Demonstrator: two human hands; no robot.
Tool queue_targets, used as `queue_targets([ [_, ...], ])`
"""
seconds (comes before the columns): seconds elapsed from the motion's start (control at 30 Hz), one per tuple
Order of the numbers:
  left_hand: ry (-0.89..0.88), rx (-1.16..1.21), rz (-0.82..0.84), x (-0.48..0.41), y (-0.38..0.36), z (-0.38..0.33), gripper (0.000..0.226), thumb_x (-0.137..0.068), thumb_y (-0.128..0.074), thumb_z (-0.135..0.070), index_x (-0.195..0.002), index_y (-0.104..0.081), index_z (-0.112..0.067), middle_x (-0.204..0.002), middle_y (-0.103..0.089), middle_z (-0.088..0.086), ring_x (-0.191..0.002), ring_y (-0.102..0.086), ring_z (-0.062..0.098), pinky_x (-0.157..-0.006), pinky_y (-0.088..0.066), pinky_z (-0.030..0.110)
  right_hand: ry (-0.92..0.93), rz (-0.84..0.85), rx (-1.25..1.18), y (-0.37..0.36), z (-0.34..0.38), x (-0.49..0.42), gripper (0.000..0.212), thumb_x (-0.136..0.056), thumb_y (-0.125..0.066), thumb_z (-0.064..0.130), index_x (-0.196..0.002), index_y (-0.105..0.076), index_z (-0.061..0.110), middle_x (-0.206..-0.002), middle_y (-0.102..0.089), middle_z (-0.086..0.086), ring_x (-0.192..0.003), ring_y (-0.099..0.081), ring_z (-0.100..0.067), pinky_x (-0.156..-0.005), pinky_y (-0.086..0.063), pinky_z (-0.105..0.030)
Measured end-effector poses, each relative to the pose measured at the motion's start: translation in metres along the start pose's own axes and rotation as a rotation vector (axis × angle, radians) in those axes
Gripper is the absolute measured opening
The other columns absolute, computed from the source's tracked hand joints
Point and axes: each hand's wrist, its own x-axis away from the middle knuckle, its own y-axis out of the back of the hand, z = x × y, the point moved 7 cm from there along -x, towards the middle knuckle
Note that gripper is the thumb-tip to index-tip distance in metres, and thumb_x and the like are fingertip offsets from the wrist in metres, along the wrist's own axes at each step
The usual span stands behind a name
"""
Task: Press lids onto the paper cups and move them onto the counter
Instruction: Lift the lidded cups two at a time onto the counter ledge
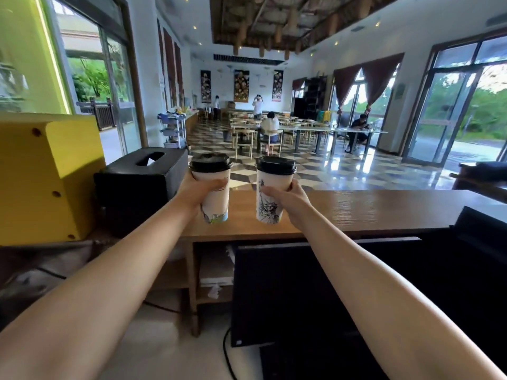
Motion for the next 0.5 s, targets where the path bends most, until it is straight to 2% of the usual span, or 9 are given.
queue_targets([
  [0.1, 0.026, -0.019, -0.025, -0.007, 0.004, 0.017, 0.053, -0.058, -0.085, -0.007, -0.105, -0.061, -0.012, -0.110, -0.067, 0.016, -0.097, -0.066, 0.032, -0.079, -0.055, 0.044, -0.003, -0.026, 0.058, -0.002, -0.015, -0.011, 0.071, -0.064, -0.084, 0.024, -0.123, -0.046, 0.013, -0.116, -0.062, -0.004, -0.104, -0.060, -0.022, -0.083, -0.052, -0.038],
  [0.2, 0.027, -0.027, -0.063, -0.019, 0.014, 0.038, 0.096, -0.033, -0.091, -0.030, -0.119, -0.057, -0.008, -0.114, -0.067, 0.016, -0.102, -0.066, 0.034, -0.085, -0.054, 0.055, -0.001, -0.041, 0.121, -0.005, -0.022, -0.018, 0.074, -0.061, -0.084, 0.029, -0.123, -0.046, 0.013, -0.119, -0.061, -0.006, -0.107, -0.059, -0.025, -0.088, -0.053, -0.045],
  [0.27, 0.000, -0.050, -0.071, -0.037, 0.019, 0.056, 0.110, -0.029, -0.093, -0.039, -0.126, -0.051, -0.010, -0.118, -0.065, 0.014, -0.104, -0.065, 0.032, -0.085, -0.054, 0.055, 0.015, -0.046, 0.139, -0.005, -0.023, -0.020, 0.075, -0.063, -0.084, 0.029, -0.125, -0.045, 0.013, -0.120, -0.059, -0.006, -0.107, -0.058, -0.024, -0.088, -0.053, -0.043],
  [0.4, -0.036, -0.138, -0.114, -0.028, 0.019, 0.051, 0.112, -0.038, -0.087, -0.053, -0.134, -0.042, -0.018, -0.126, -0.060, 0.006, -0.111, -0.061, 0.025, -0.090, -0.053, 0.049, 0.041, -0.028, 0.187, -0.003, -0.025, -0.020, 0.071, -0.070, -0.080, 0.030, -0.127, -0.041, 0.013, -0.123, -0.056, -0.006, -0.109, -0.055, -0.024, -0.090, -0.052, -0.043],
  [0.5, -0.063, -0.215, -0.162, -0.011, 0.014, 0.041, 0.099, -0.055, -0.082, -0.046, -0.138, -0.034, -0.018, -0.132, -0.055, 0.005, -0.117, -0.056, 0.023, -0.097, -0.049, 0.047, 0.045, -0.044, 0.260, -0.003, -0.026, -0.018, 0.069, -0.074, -0.077, 0.036, -0.127, -0.041, 0.011, -0.125, -0.056, -0.008, -0.109, -0.056, -0.024, -0.089, -0.052, -0.042],
])
